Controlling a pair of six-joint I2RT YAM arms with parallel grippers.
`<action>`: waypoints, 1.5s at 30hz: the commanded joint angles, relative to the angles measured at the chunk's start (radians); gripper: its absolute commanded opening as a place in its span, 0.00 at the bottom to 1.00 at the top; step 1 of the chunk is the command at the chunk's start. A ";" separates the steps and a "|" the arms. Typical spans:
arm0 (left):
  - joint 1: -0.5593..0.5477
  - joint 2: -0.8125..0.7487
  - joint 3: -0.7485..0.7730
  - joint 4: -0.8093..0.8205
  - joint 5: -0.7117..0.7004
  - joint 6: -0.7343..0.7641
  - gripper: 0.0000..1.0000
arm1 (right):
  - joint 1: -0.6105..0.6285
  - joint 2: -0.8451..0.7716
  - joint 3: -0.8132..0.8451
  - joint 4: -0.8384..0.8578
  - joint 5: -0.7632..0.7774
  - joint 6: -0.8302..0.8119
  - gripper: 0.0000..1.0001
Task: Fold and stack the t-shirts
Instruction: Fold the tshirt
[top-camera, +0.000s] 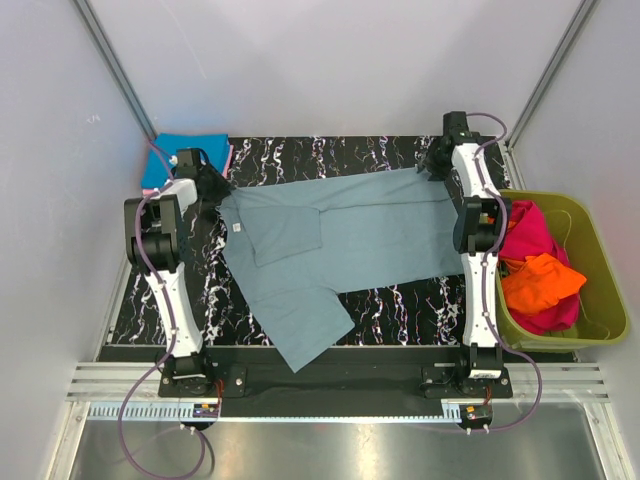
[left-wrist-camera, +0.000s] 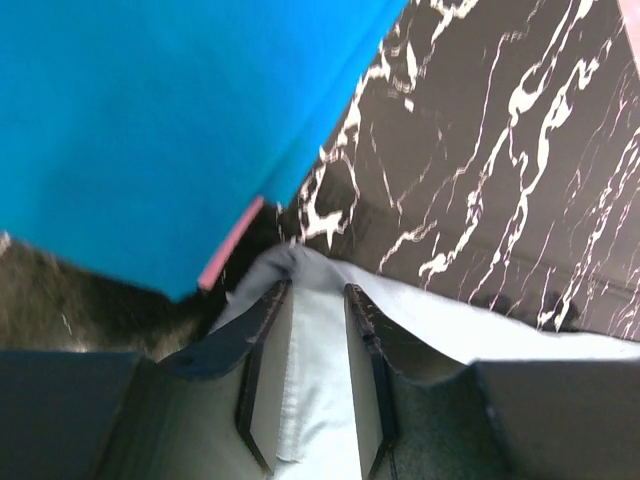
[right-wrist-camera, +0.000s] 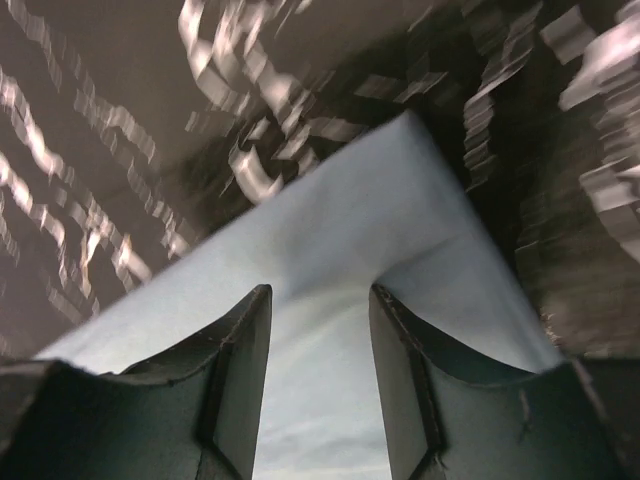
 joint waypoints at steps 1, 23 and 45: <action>0.014 0.029 0.064 -0.006 0.043 0.038 0.33 | -0.033 0.032 0.074 0.002 0.071 -0.028 0.52; -0.089 -0.305 -0.033 -0.107 0.097 0.127 0.40 | -0.054 -0.141 0.071 -0.078 -0.022 0.007 0.66; -0.143 -0.071 -0.021 -0.090 -0.037 0.012 0.48 | 0.128 -0.663 -0.593 -0.152 -0.128 -0.096 0.75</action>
